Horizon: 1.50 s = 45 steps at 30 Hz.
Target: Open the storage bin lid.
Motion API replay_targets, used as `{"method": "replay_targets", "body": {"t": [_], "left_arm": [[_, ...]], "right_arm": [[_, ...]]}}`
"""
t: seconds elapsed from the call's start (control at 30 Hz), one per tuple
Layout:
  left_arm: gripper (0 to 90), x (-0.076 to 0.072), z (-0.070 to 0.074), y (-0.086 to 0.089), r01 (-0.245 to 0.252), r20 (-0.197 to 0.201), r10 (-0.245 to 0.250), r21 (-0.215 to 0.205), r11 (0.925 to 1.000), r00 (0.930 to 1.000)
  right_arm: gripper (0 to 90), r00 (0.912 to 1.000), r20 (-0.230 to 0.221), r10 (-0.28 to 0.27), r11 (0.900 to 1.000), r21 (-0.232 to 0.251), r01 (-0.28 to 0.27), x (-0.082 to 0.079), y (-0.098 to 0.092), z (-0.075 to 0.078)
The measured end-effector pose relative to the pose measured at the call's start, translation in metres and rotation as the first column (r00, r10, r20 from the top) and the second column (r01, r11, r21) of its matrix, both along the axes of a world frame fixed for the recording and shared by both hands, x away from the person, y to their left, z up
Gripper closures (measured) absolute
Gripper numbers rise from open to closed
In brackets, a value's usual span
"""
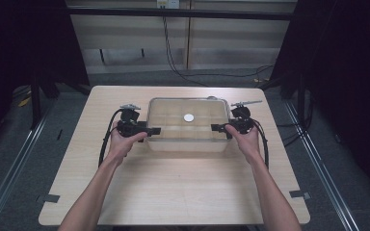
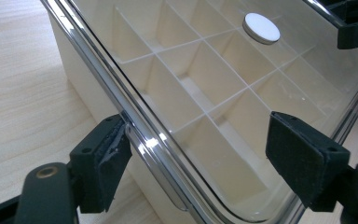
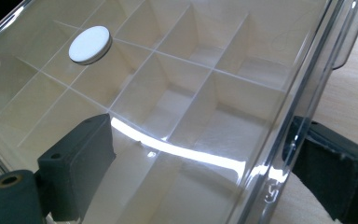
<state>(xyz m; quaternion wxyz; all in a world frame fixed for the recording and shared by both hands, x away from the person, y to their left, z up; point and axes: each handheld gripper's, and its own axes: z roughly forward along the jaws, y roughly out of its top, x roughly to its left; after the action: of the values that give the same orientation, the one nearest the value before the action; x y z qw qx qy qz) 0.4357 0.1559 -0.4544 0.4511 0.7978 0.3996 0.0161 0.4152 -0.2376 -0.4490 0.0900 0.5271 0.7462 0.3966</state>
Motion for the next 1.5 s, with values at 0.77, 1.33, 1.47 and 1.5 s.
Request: {"method": "replay_targets", "body": {"t": [0.77, 1.33, 1.47, 1.5], "left_arm": [[20.4, 0.004, -0.001, 0.002, 0.000, -0.027, -0.001, -0.036, 0.9994, 0.9996], [37.5, -0.001, 0.009, 0.009, -0.005, 0.047, 0.007, -0.036, 0.9993, 0.9988], [40.3, -0.002, 0.009, 0.010, -0.010, 0.048, 0.011, -0.027, 0.9996, 0.9988], [41.6, -0.003, 0.011, 0.010, -0.016, 0.050, 0.018, -0.029, 0.9995, 0.9986]], "right_arm": [[20.9, 0.9980, 0.062, -0.009, 0.999, 0.042, 0.007, -0.008, -0.008, 0.011], [27.8, 0.9977, 0.066, -0.018, 0.999, 0.047, 0.015, -0.008, -0.012, 0.010], [27.8, 0.9982, 0.060, -0.008, 0.999, 0.054, 0.005, -0.010, -0.013, 0.010], [28.5, 0.9983, 0.058, -0.008, 0.998, 0.056, 0.005, -0.010, -0.014, 0.010]]}}
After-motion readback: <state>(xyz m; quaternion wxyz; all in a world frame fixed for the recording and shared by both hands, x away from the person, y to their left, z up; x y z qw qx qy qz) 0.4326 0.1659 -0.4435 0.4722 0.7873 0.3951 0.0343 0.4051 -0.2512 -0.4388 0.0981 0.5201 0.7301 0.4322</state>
